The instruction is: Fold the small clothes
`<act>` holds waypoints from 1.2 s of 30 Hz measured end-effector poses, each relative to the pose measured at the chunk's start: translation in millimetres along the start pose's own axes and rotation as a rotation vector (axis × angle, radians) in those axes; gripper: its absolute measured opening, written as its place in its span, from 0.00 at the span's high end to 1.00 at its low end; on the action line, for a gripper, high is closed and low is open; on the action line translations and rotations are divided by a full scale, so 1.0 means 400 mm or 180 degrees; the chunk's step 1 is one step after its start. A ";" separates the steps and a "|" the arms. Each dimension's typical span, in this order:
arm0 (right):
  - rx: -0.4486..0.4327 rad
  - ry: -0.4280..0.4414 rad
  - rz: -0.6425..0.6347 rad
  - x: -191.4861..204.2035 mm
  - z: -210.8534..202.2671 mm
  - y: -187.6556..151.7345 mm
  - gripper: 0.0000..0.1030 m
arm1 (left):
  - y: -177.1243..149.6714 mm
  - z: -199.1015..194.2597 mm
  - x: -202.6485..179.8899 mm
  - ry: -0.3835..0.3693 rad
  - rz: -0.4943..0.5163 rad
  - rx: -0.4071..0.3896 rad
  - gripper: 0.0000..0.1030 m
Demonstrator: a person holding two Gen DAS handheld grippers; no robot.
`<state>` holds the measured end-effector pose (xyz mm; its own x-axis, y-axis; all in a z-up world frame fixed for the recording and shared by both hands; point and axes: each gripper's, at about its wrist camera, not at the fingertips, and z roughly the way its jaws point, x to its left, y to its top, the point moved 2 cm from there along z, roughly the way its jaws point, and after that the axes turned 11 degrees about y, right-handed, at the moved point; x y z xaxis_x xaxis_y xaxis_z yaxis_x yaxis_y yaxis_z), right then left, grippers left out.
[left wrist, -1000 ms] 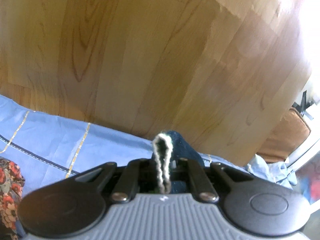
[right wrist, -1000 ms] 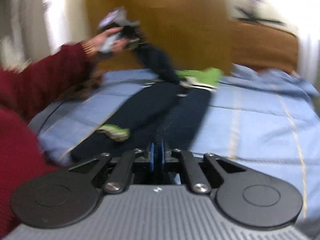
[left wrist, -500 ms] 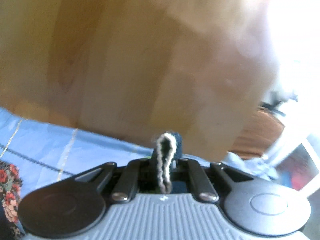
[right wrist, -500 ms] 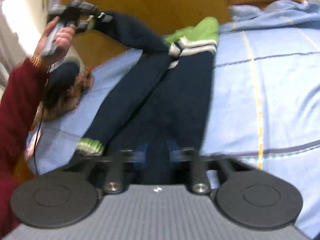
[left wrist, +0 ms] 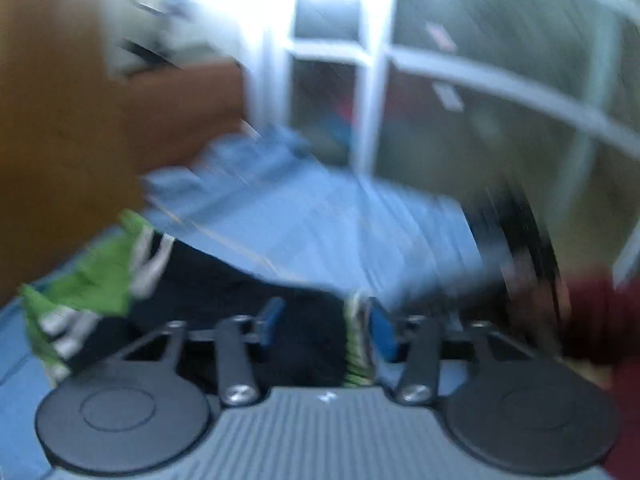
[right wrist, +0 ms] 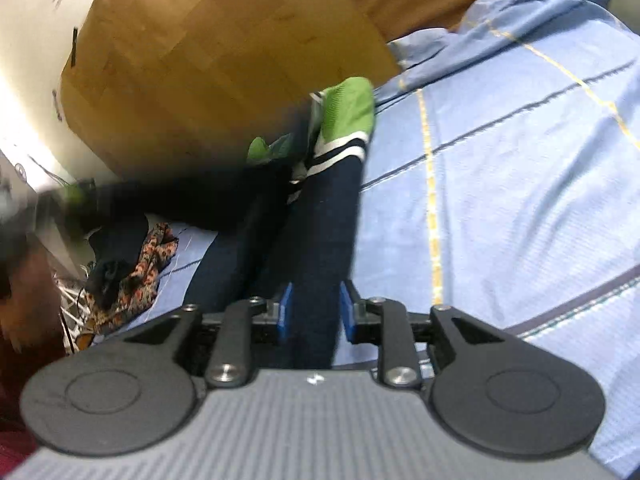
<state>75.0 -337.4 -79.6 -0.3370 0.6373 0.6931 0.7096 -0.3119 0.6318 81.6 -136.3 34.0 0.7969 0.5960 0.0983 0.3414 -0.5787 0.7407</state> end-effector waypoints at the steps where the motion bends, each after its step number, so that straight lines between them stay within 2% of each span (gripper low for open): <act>1: -0.0014 0.0010 0.0020 -0.010 -0.014 0.005 0.67 | -0.028 0.017 -0.026 -0.0045 0.0125 0.0139 0.53; 3: -0.0040 0.0057 0.0065 -0.022 -0.023 0.008 0.66 | -0.054 0.026 -0.039 -0.0056 0.0206 0.0286 0.53; 5: -0.0064 0.0121 0.0097 -0.027 -0.018 0.012 0.65 | -0.047 0.018 0.000 0.0038 0.0109 0.0260 0.51; 9: -0.0062 0.0273 0.0127 -0.032 -0.001 0.012 0.60 | 0.027 0.000 0.157 0.0396 -0.0530 0.0114 0.40; 13: -0.0032 0.0375 0.0073 -0.026 0.014 0.010 0.57 | 0.089 0.114 0.322 0.0773 -0.1170 0.0258 0.40; 16: -0.0038 0.0395 0.0014 -0.021 0.013 0.008 0.56 | 0.095 0.251 0.388 0.0879 -0.1305 0.0508 0.41; 18: -0.0017 0.0403 -0.0024 -0.017 0.022 0.005 0.57 | 0.091 0.330 0.406 0.0927 -0.1348 0.0693 0.54; 19: 0.0031 0.0404 -0.0050 -0.014 0.031 0.004 0.68 | 0.082 0.364 0.410 0.0878 -0.1339 0.0789 0.82; 20: 0.0076 0.0399 -0.0093 -0.010 0.038 0.002 0.86 | 0.069 0.382 0.408 0.0882 -0.1330 0.0856 0.91; 21: 0.0118 0.0374 -0.0153 -0.004 0.048 0.000 0.91 | 0.058 0.395 0.417 0.0912 -0.1379 0.0870 0.91; 23: 0.0115 0.0355 -0.0271 0.013 0.059 0.004 0.92 | 0.044 0.376 0.439 0.0931 -0.1471 0.0752 0.91; 26: 0.0059 0.0444 -0.0352 0.034 0.080 0.021 0.92 | 0.030 0.333 0.488 0.1119 -0.1665 0.0606 0.91; 28: 0.0198 0.0376 -0.0314 0.027 0.120 0.022 0.92 | 0.016 0.346 0.498 0.1093 -0.1742 0.0724 0.90; 29: 0.0284 0.0317 -0.0274 0.015 0.141 0.018 0.92 | 0.015 0.361 0.496 0.1141 -0.1680 0.0767 0.87; 31: 0.0261 0.0366 -0.0200 0.001 0.148 0.010 0.91 | 0.021 0.372 0.476 0.1248 -0.1481 0.0757 0.82; 32: 0.0252 0.0377 -0.0198 -0.001 0.143 0.010 0.91 | 0.027 0.371 0.471 0.1257 -0.1446 0.0731 0.69; 34: 0.0193 0.0412 -0.0206 -0.001 0.118 0.008 0.90 | 0.048 0.364 0.480 0.1245 -0.1485 0.0596 0.55; 36: 0.0073 0.0462 -0.0196 -0.001 0.094 0.007 0.83 | 0.075 0.373 0.498 0.1272 -0.1538 0.0502 0.54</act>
<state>100.4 -312.1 -91.2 -0.4650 0.5457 0.6971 0.6983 -0.2580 0.6677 324.8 -117.9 -23.4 0.2982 0.9536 0.0406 0.7086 -0.2497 0.6600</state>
